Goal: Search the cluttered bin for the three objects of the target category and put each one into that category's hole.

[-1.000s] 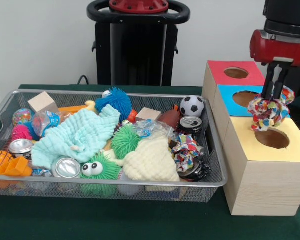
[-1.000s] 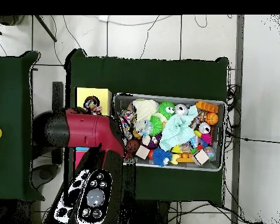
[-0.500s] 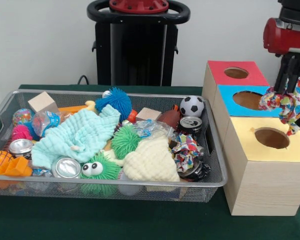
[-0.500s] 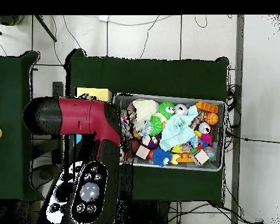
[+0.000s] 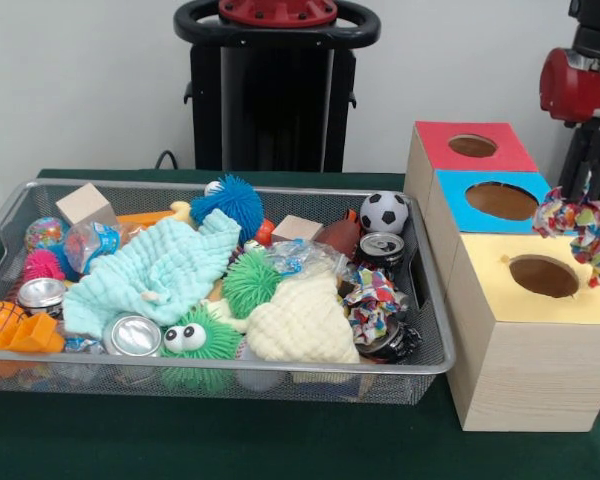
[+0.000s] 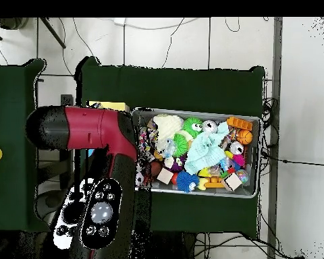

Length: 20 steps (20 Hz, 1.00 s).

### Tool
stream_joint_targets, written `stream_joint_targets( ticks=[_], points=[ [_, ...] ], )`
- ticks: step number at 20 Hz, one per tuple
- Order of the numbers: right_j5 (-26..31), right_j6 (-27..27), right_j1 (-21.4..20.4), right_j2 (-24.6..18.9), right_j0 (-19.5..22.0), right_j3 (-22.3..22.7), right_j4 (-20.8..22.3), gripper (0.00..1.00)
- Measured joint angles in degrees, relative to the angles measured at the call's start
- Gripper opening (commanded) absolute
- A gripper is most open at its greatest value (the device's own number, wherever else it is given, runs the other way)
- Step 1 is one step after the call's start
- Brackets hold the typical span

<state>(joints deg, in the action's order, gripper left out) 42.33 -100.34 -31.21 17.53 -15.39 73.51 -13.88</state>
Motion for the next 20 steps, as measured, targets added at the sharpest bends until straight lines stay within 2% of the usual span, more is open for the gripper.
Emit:
stream_joint_targets(
  ticks=[13,20],
  points=[
    [-2.7,0.0,3.1,0.0,0.0,-0.3,-0.2,0.00],
    [-6.6,0.0,4.6,0.0,0.0,-0.4,-0.4,0.00]
  ],
)
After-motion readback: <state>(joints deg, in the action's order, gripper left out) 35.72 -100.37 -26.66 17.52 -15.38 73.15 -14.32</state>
